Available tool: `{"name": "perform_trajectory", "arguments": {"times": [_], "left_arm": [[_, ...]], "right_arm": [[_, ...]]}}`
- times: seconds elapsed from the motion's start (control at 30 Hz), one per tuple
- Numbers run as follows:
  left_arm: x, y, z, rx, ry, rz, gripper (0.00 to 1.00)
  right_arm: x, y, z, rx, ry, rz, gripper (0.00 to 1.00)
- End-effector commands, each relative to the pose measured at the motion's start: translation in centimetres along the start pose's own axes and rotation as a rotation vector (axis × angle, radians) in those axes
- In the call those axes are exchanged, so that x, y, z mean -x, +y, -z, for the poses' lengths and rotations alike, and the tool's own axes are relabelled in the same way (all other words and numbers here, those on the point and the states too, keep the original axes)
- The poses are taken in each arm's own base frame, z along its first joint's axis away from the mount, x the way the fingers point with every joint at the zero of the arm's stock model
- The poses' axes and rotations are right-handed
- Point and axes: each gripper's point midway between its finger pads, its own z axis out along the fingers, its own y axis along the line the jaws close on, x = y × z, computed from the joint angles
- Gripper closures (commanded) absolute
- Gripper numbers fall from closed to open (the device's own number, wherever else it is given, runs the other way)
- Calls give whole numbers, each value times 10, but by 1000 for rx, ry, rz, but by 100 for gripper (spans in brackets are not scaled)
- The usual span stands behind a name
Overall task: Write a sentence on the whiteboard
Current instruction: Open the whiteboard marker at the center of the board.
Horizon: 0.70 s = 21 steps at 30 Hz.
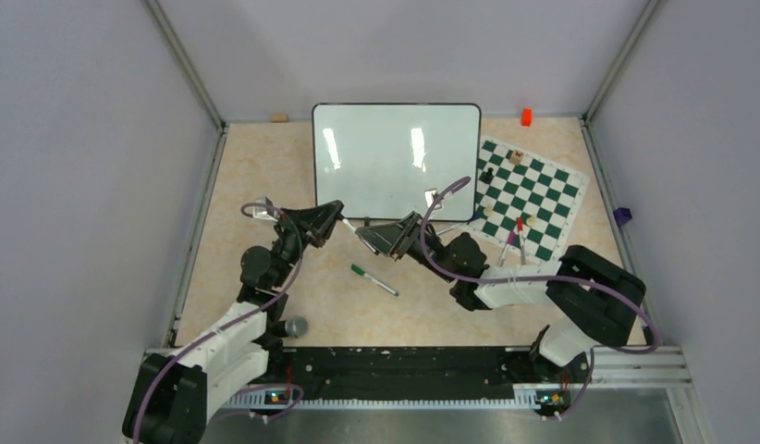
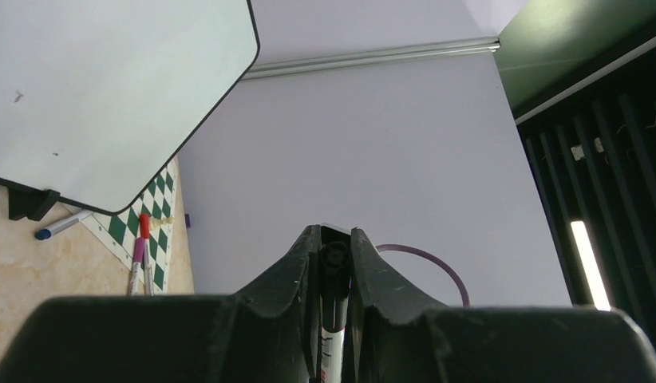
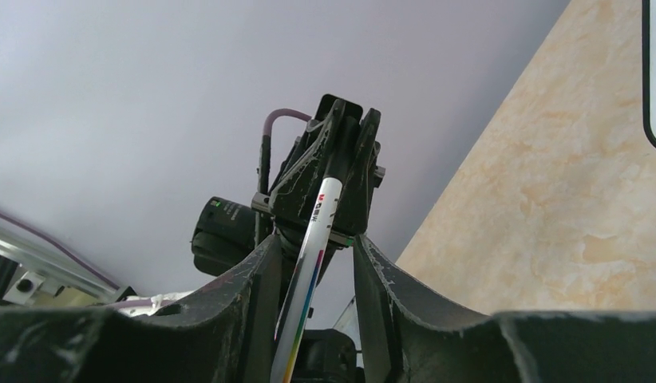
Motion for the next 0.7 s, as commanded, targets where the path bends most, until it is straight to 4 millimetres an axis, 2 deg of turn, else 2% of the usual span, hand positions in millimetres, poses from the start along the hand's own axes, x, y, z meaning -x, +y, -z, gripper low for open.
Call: {"name": "perform_trajectory", "arguments": {"times": [0.0,0.17,0.37,0.67], "left_arm": [[5,-20,-4,-49,-27,0,100],[4,-23,-7,-58,-19,10,100],[2,-18,-8,-39,-6,-5,100],[-1,-20,-8,-35,11,-38,100]], "right_arm": [[2,18,3,56,0,15,64],[-2,23,0,73,31,32,65],[-9,24,2,44,99,86,53],[-9,16,6,-24,119,85,58]]}}
